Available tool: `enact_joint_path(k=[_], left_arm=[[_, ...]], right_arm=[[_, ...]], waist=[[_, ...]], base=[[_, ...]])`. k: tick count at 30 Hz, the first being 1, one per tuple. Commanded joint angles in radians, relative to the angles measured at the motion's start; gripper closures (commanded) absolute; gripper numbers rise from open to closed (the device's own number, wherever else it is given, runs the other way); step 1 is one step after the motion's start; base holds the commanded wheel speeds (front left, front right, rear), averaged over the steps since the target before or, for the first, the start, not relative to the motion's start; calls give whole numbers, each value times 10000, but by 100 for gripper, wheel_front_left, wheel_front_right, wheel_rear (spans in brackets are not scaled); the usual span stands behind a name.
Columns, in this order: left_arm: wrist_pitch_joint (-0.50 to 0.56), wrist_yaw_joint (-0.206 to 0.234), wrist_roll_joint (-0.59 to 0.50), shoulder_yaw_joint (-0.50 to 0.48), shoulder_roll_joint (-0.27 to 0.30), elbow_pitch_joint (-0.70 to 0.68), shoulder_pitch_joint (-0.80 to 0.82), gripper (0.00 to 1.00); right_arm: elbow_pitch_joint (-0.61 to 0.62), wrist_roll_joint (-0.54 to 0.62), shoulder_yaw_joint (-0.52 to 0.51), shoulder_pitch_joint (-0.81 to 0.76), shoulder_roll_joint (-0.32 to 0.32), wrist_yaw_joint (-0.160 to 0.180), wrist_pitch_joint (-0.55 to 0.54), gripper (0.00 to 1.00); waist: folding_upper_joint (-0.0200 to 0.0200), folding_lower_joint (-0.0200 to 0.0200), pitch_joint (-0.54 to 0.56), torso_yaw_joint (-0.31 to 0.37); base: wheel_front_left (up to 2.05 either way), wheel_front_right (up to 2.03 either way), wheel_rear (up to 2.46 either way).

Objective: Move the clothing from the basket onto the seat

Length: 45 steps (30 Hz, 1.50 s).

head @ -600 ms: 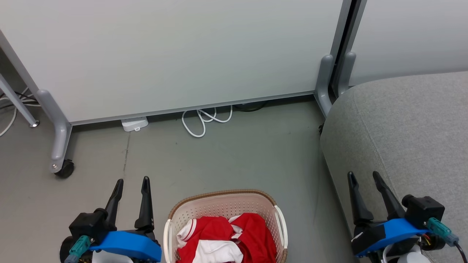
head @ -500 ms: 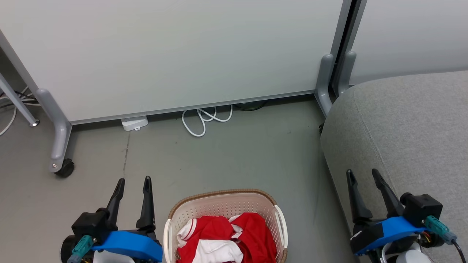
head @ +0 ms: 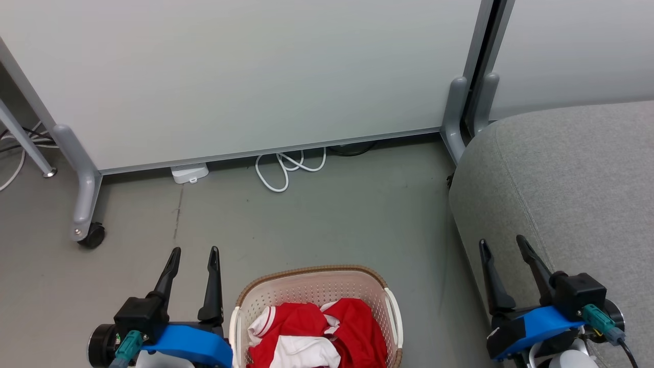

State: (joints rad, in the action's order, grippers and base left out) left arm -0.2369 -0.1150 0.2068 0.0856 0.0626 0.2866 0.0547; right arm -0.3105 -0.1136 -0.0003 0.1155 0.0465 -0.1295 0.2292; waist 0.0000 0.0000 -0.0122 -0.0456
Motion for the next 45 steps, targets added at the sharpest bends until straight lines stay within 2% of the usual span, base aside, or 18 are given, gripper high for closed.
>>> enact_joint_path(k=[1, 13, 31, 38, 45], left_arm=[[-80, -25, -199, 44, 10, -2, 95, 0], [-307, -71, -895, 74, -45, -4, 82, 0], [-299, -120, -861, -2, -90, 31, 19, 0], [-298, -132, -953, 45, 7, 211, 161, 0], [-290, -159, -1060, 342, 473, 851, 778, 0]], right_arm=[[21, 175, 32, 130, 59, -19, 62, 0], [21, 999, 75, 159, 65, -14, 286, 0], [61, 864, 186, 172, 62, -14, 311, 0], [96, 796, 427, 386, 59, -14, 302, 0], [253, 678, 714, 856, 56, -12, 327, 0]], waist=[[0, 0, -3, 3], [0, 0, -27, 4], [0, 0, -136, 52], [0, 0, -569, 468], [0, 0, -1741, 1292]], base=[[0, 0, 0], [0, 0, 0], [0, 0, 0], [0, 0, 0], [0, 0, 0]])
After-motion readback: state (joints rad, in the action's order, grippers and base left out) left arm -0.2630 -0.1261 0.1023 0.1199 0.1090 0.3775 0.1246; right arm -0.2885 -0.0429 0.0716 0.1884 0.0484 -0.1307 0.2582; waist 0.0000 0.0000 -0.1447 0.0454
